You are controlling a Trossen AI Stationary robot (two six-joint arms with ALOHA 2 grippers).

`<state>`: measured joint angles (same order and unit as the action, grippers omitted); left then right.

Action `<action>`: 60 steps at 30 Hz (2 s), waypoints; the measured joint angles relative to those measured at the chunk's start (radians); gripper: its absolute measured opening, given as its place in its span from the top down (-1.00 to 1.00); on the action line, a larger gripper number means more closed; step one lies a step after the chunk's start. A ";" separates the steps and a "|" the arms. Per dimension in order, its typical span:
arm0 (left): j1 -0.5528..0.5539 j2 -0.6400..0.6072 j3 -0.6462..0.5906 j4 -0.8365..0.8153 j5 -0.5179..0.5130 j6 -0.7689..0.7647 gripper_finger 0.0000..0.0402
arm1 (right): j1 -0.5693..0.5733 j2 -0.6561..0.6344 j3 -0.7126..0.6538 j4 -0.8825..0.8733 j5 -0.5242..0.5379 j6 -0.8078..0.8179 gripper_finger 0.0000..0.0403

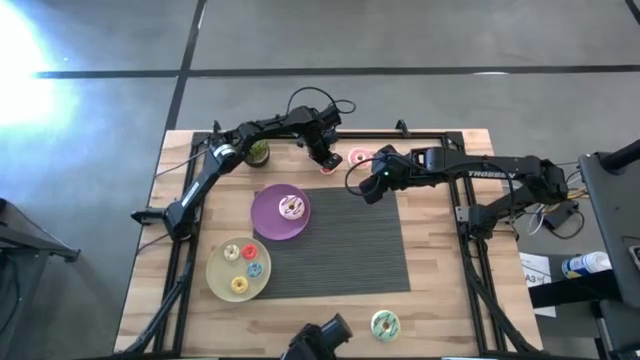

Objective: Pick & Place donuts
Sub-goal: Put the small red donut on the gray plate

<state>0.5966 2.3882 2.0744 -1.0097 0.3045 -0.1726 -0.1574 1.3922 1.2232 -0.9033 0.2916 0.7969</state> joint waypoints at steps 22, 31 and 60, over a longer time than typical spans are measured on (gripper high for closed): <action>-0.454 -0.995 -0.853 -0.024 -0.189 -0.299 1.00 | -0.001 0.000 -0.001 0.135 -0.004 -0.098 0.13; -0.764 -1.350 -1.276 -0.037 -0.232 -0.741 1.00 | 0.000 0.000 -0.001 0.208 -0.049 -0.029 0.13; -1.352 -1.345 -1.585 0.198 -0.348 -1.209 1.00 | 0.062 0.127 -0.001 0.300 -0.106 0.155 0.13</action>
<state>-0.7559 1.0431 0.4891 -0.8114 -0.0433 -1.3812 -0.0956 1.5192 1.2224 -0.6038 0.1860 0.9516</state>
